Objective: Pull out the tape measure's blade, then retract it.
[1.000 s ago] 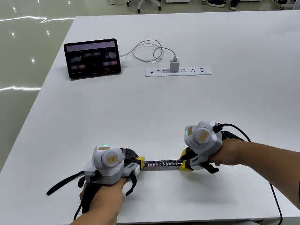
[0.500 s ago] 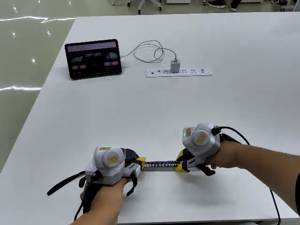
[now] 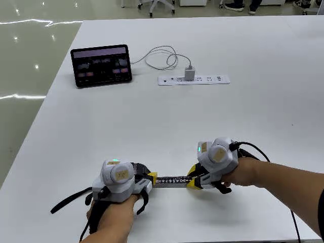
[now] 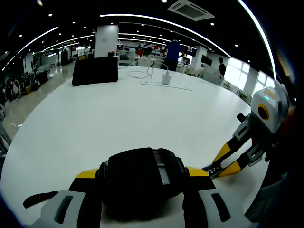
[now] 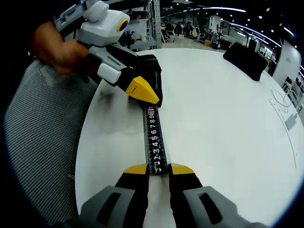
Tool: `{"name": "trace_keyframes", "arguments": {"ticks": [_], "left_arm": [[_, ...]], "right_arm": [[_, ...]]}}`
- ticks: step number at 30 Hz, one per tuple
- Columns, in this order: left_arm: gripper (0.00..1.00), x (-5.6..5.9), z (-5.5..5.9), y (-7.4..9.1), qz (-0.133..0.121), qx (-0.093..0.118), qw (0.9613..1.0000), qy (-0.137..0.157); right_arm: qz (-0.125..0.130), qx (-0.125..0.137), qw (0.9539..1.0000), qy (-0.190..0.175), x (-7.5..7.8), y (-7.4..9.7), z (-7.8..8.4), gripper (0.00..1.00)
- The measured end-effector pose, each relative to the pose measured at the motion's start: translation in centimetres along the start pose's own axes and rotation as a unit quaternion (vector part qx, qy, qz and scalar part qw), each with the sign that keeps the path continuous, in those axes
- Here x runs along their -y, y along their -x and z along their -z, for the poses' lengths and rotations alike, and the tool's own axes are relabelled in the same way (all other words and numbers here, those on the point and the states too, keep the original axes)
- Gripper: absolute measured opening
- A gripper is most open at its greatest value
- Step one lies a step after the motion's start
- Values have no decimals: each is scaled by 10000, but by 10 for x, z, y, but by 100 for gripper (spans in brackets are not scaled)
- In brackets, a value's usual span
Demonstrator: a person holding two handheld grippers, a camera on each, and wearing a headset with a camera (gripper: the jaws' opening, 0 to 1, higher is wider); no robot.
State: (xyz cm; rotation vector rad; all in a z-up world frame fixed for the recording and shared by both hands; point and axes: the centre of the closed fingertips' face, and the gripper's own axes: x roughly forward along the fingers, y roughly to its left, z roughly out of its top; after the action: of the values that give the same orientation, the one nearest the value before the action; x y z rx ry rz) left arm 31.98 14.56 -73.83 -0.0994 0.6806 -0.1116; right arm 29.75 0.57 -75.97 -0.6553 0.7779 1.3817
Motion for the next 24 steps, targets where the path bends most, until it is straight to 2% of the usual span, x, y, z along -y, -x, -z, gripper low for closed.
{"name": "trace_keyframes", "arguments": {"ticks": [11, 24], "left_arm": [[66, 0, 0, 0, 6, 11, 10000, 53], [65, -1, 1, 1, 63, -25, 9999, 144]], "right_arm": [[-22, 11, 9999, 143, 0, -5, -5, 12], [-28, 45, 9999, 92, 1, -14, -14, 12]]}}
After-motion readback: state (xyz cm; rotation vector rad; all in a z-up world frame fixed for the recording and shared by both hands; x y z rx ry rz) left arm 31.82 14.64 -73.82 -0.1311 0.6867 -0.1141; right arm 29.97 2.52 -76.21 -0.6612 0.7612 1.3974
